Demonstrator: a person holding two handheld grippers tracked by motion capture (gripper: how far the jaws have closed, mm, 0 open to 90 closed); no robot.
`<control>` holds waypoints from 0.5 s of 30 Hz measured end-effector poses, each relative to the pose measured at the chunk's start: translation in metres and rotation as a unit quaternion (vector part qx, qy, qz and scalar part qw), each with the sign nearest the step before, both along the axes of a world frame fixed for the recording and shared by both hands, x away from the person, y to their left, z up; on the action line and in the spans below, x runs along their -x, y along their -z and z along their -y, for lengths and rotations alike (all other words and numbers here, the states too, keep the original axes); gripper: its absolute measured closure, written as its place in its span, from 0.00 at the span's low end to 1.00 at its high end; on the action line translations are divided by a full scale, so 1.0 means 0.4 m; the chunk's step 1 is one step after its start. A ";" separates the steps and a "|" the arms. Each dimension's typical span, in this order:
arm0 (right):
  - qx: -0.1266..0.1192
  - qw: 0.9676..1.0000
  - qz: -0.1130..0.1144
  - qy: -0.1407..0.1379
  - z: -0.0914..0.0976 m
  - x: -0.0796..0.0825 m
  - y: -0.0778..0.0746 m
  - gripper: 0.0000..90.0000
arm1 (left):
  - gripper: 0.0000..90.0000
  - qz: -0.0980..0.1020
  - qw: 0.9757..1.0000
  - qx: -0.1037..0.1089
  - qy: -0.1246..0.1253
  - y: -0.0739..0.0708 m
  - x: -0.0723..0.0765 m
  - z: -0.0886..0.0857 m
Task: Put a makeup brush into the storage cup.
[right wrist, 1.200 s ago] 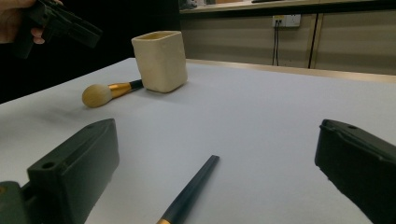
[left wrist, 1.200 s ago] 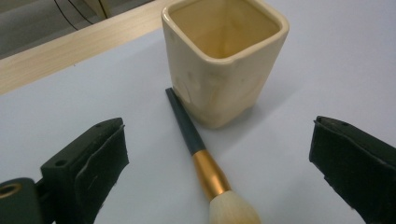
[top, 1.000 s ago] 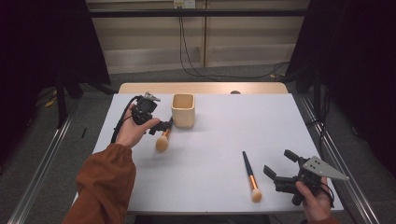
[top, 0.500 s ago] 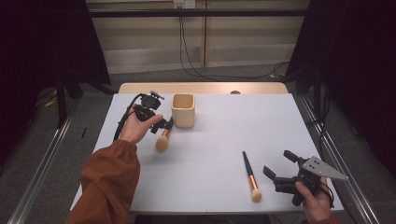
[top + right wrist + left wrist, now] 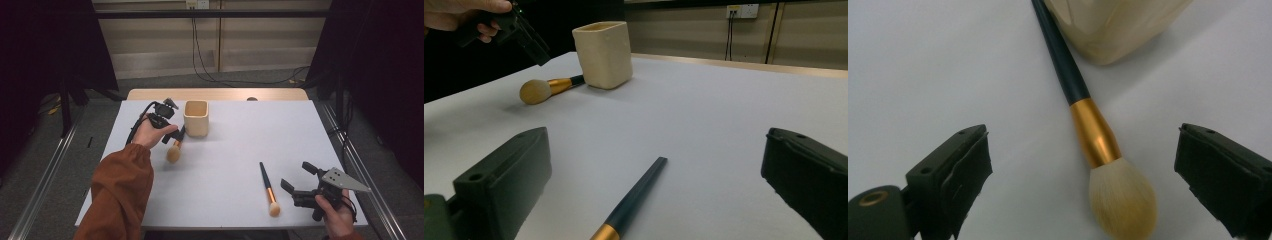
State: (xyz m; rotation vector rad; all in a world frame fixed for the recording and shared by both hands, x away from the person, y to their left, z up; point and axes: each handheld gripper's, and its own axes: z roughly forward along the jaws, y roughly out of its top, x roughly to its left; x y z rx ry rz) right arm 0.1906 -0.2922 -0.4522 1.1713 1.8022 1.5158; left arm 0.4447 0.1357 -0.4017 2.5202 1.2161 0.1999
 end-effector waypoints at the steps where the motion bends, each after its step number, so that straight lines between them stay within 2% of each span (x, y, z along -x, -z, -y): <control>1: 0.000 1.000 0.000 0.000 0.000 0.000 0.000 0.00 | 0.09 -0.002 1.000 0.005 -0.002 0.003 -0.002 0.001; 4: -0.001 1.000 -0.001 0.001 0.002 0.002 0.000 0.00 | 0.08 -0.022 1.000 0.008 -0.001 0.017 -0.008 0.007; 7: -0.002 1.000 0.000 0.002 0.005 0.003 0.001 0.00 | 0.07 -0.027 1.000 0.000 0.001 0.030 -0.016 0.015; 8: -0.004 1.000 0.001 0.004 0.006 0.002 0.001 0.00 | 0.07 -0.036 0.999 0.002 -0.001 0.036 -0.016 0.019; 12: -0.003 1.000 -0.001 0.003 0.007 0.003 0.002 0.00 | 0.07 -0.049 0.999 -0.015 0.006 0.059 -0.024 0.031; 15: -0.002 1.000 -0.001 0.003 0.006 0.004 0.002 0.00 | 0.06 -0.056 0.998 -0.018 -0.007 0.072 -0.029 0.034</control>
